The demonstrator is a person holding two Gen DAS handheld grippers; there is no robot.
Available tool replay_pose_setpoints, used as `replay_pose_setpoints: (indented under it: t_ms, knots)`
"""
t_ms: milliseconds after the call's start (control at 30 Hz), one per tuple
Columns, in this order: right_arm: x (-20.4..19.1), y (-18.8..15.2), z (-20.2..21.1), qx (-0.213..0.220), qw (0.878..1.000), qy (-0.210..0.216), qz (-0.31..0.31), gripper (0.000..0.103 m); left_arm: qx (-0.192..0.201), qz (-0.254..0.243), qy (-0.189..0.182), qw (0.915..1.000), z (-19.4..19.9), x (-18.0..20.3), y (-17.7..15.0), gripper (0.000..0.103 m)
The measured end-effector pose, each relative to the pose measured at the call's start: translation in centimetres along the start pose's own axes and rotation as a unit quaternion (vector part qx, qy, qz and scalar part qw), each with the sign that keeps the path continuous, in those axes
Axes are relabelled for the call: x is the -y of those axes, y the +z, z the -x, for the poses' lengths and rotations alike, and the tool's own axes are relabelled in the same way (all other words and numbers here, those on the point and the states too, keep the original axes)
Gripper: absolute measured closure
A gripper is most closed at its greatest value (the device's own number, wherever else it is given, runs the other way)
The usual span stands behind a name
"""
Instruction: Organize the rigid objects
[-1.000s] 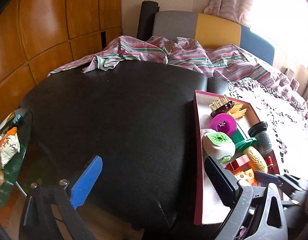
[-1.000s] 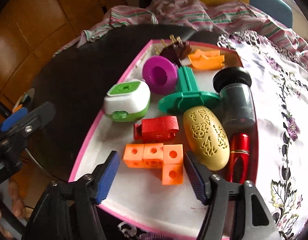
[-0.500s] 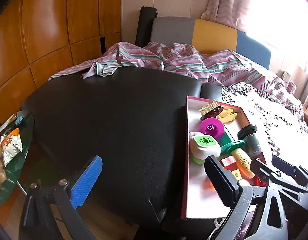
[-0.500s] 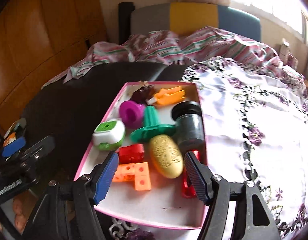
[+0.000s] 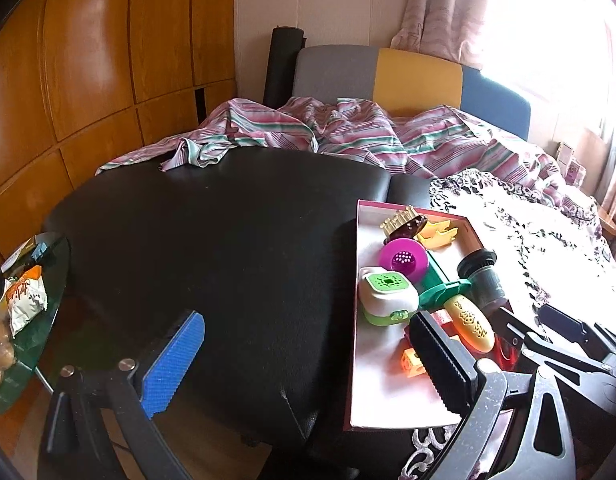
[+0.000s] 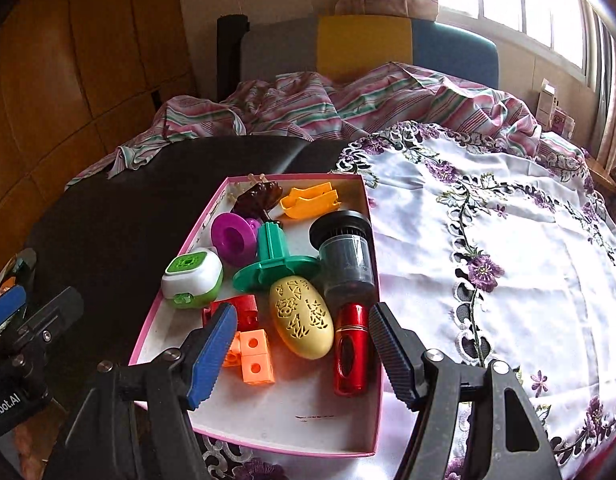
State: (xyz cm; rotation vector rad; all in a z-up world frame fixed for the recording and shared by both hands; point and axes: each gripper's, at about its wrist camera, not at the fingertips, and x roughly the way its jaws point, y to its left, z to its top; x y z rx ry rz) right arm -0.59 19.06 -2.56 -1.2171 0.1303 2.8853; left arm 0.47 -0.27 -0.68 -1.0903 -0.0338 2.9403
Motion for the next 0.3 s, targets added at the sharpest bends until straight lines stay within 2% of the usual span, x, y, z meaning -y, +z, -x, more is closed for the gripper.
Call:
replay_pose_setpoints:
  t_ms: [167,300]
  knots:
    - [-0.11,-0.04,0.07,-0.001,1.000,0.000,0.001,0.033,0.013,-0.005,0.008,0.9999,0.25,0.21,-0.19,0.002]
    - [-0.25,-0.13,0.09,-0.001,1.000,0.001,0.005,0.033,0.005,-0.005,0.004,1.0000,0.00,0.18,-0.17,0.003]
